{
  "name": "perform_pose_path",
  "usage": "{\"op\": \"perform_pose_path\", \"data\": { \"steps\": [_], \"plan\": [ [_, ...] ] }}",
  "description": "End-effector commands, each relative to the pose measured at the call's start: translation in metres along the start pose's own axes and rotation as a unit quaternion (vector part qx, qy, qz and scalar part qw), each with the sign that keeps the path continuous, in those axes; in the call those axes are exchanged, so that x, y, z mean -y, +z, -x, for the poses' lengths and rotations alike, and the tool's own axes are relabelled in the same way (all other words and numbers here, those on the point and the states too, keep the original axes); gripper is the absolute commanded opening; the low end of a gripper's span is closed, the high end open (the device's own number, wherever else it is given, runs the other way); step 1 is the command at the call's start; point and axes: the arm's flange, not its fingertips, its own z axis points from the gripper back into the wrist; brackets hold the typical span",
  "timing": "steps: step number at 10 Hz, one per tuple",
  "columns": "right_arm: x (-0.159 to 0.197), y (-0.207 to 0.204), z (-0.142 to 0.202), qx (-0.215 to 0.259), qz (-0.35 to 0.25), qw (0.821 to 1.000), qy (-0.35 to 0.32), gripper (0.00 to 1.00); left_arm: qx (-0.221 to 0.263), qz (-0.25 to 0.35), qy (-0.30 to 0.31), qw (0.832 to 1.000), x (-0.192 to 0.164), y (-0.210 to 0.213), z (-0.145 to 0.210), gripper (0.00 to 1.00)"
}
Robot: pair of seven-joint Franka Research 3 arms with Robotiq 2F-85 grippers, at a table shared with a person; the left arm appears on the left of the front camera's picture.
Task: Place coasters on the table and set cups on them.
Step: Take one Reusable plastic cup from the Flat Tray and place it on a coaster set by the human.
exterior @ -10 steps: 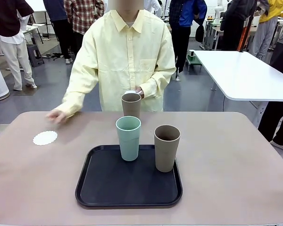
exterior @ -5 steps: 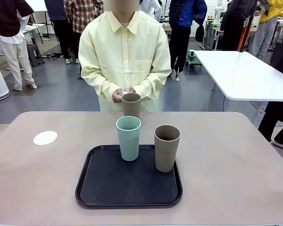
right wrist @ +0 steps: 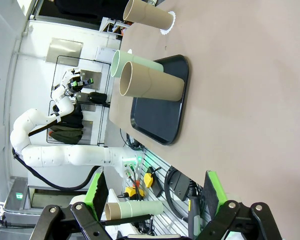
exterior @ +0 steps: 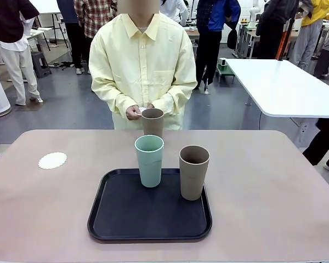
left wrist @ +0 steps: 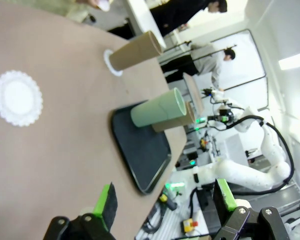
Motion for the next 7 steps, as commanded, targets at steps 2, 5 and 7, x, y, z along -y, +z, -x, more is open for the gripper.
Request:
{"op": "perform_pose_path", "data": {
  "steps": [2, 5, 7],
  "plan": [
    [0.0006, -0.0002, -0.0016, 0.005, -0.009, 1.000, 0.005, 1.00, 0.000, 0.000, 0.000, 1.000, 0.0000, 0.0000, 0.0000, 1.00],
    [0.0006, -0.0002, -0.0016, 0.005, -0.009, 1.000, 0.005, 1.00, 0.000, 0.000, 0.000, 1.000, 0.0000, 0.0000, 0.0000, 1.00],
    [0.0006, -0.0002, -0.0016, 0.005, -0.009, 1.000, 0.005, 1.00, -0.001, 0.000, 0.000, 1.000, -0.0004, -0.0006, -0.0001, 1.00]
  ]
}}
